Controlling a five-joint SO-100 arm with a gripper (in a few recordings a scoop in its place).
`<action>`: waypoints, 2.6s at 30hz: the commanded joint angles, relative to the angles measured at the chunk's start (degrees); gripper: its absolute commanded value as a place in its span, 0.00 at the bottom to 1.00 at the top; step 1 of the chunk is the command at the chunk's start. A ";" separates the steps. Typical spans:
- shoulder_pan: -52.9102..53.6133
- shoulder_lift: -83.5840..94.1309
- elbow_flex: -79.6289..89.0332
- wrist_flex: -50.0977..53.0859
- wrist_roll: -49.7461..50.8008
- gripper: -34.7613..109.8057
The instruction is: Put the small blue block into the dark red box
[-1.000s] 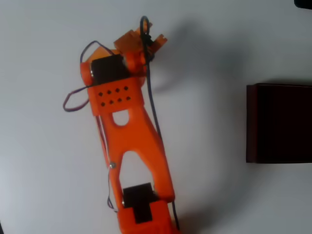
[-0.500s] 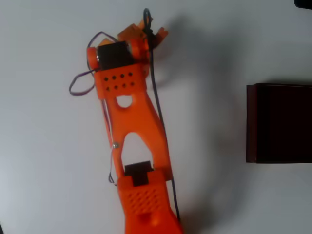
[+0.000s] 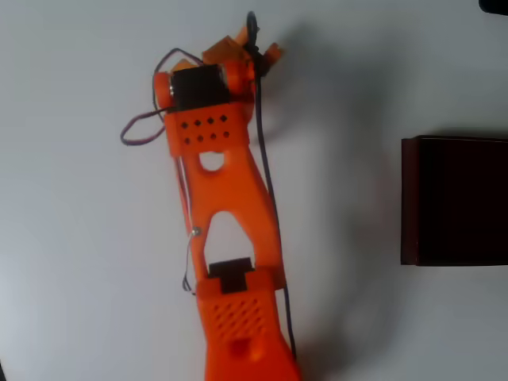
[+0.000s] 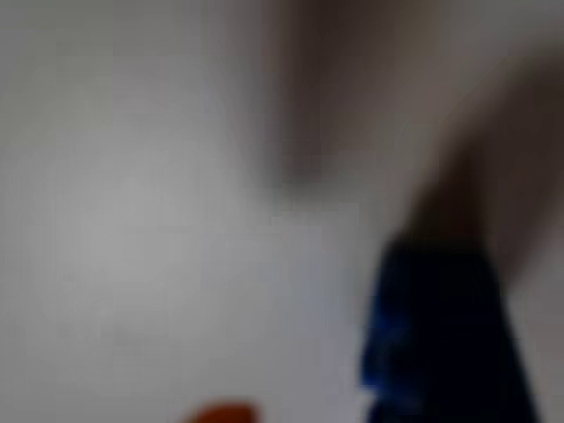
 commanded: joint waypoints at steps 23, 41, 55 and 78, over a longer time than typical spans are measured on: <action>-0.26 -4.48 -5.45 0.88 -2.72 0.36; 6.68 3.08 3.43 1.85 -22.06 0.24; 34.63 26.89 19.78 1.85 -77.43 0.24; 55.81 11.07 7.65 1.93 -108.02 0.31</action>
